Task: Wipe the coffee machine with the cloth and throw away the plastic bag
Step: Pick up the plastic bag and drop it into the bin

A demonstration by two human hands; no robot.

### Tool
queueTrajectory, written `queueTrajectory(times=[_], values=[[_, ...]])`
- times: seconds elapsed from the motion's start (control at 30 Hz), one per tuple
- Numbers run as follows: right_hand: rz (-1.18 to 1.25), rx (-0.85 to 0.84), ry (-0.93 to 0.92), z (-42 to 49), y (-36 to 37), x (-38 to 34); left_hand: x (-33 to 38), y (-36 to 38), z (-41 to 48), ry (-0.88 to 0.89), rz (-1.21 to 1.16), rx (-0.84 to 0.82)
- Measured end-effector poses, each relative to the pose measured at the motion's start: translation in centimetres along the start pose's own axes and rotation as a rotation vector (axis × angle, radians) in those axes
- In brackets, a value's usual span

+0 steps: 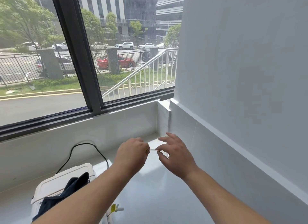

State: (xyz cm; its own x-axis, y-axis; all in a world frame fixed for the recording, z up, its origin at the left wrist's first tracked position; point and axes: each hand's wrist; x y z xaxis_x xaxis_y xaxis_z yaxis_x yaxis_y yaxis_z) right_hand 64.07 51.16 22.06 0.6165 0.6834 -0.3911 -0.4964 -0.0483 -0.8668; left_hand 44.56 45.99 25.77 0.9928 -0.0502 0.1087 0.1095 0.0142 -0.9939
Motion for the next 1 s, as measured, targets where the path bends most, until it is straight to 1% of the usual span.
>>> queueTrajectory(times=[0.2,0.4,0.53,0.67,0.83,0.93,1.0], values=[[-0.027,-0.002,0.031,-0.7,-1.0,-1.4,-0.3,-1.4,-0.7,0.039,-0.029,0.07],[0.002,-0.13,0.128,-1.5,-2.2,-3.7,-1.6,-3.9,-2.5,0.121,0.006,0.127],[0.01,-0.172,0.165,-2.7,-2.5,-5.7,-2.6,-5.3,-3.8,0.15,0.04,0.146],[-0.069,-0.15,0.195,-4.1,-2.9,-7.7,-3.0,-5.8,-5.4,0.195,0.051,0.151],[-0.285,-0.137,0.217,-6.0,-3.2,-10.0,-2.9,-5.7,-7.3,0.25,0.056,0.157],[-0.327,-0.172,0.263,-7.0,-3.6,-11.3,-2.8,-5.5,-8.4,0.281,0.058,0.163],[-0.334,-0.158,0.3,-7.9,-3.8,-12.1,-2.8,-5.4,-9.0,0.296,0.046,0.16]])
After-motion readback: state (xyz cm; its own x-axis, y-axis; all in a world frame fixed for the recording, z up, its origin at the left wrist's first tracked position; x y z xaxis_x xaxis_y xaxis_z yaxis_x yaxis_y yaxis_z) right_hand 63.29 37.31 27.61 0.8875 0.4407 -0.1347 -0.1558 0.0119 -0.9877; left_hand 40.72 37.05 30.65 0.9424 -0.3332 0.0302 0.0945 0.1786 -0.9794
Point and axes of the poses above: each hand's wrist, its own z-axis towards the middle knuckle, its own y-axis out of the palm, x = y × z, and after that the axes turned 12 degrees about -x, right-handed
